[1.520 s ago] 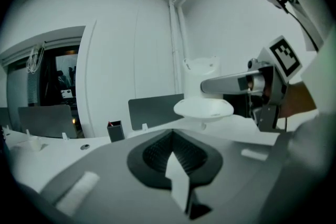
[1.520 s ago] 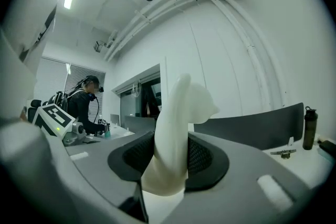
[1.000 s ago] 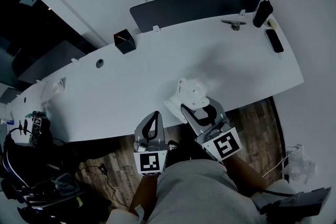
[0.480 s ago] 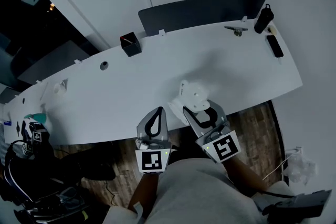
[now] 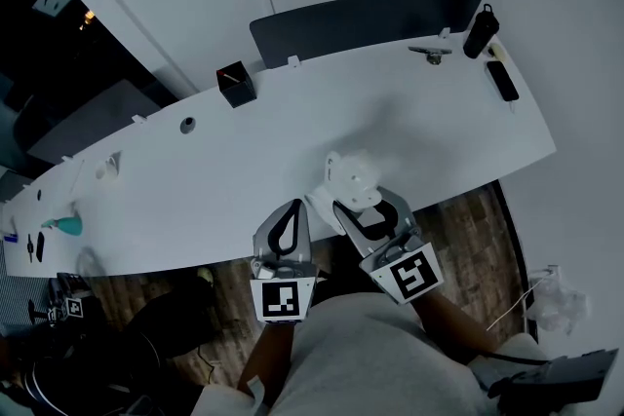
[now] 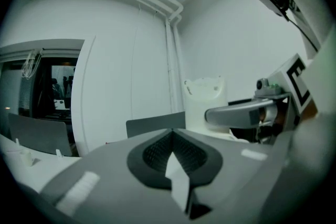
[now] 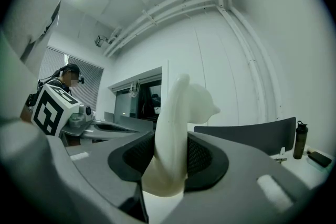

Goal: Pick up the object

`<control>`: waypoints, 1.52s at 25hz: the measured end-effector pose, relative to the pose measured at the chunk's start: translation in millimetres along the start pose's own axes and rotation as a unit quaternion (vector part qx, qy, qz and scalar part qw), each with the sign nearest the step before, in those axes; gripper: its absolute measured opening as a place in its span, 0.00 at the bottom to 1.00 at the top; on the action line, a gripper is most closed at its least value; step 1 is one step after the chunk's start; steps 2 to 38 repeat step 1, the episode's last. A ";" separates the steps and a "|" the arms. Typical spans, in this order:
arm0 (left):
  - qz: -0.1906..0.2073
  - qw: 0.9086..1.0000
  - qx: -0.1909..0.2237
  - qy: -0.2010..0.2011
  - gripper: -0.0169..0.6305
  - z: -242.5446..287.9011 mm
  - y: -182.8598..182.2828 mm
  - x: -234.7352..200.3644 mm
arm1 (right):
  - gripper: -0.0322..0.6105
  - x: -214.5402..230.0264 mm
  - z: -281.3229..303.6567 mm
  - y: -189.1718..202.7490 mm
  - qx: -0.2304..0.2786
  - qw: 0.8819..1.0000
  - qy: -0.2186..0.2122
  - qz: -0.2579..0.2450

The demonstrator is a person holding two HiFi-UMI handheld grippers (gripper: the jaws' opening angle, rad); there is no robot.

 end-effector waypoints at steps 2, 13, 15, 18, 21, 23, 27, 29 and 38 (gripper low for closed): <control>0.001 1.000 0.000 0.001 0.03 -0.4 0.4 1.3 | 0.30 -0.5 -0.9 0.5 0.000 1.000 0.000 0.000; 0.001 1.000 0.000 0.001 0.03 -0.4 0.4 1.3 | 0.30 -0.5 -0.9 0.5 0.000 1.000 0.000 0.000; 0.001 1.000 0.000 0.001 0.03 -0.4 0.4 1.3 | 0.30 -0.5 -0.9 0.5 0.000 1.000 0.000 0.000; 0.001 1.000 0.000 0.001 0.03 -0.4 0.4 1.3 | 0.30 -0.5 -0.9 0.5 0.000 1.000 0.000 0.000; 0.001 1.000 0.000 0.001 0.03 -0.4 0.4 1.3 | 0.30 -0.5 -0.9 0.5 0.000 1.000 0.000 0.000; 0.001 1.000 0.000 0.001 0.03 -0.4 0.4 1.3 | 0.30 -0.5 -0.9 0.5 0.000 1.000 0.000 0.000; 0.001 1.000 0.000 0.001 0.03 -0.4 0.4 1.3 | 0.30 -0.5 -0.9 0.5 0.000 1.000 0.000 0.000; 0.001 1.000 0.000 0.001 0.03 -0.4 0.4 1.3 | 0.30 -0.5 -0.9 0.5 0.000 1.000 0.000 0.000; 0.001 1.000 0.000 0.001 0.03 -0.4 0.4 1.3 | 0.30 -0.5 -0.9 0.5 0.000 1.000 0.000 0.000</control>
Point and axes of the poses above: the fingertips, and each gripper's own axes: z forward along the fingers, x to its right, y out of its underside, the point moved 3 cm from there along -z, backward along the fingers, and after that the axes turned 15 degrees about -x, right-handed, at the moved point
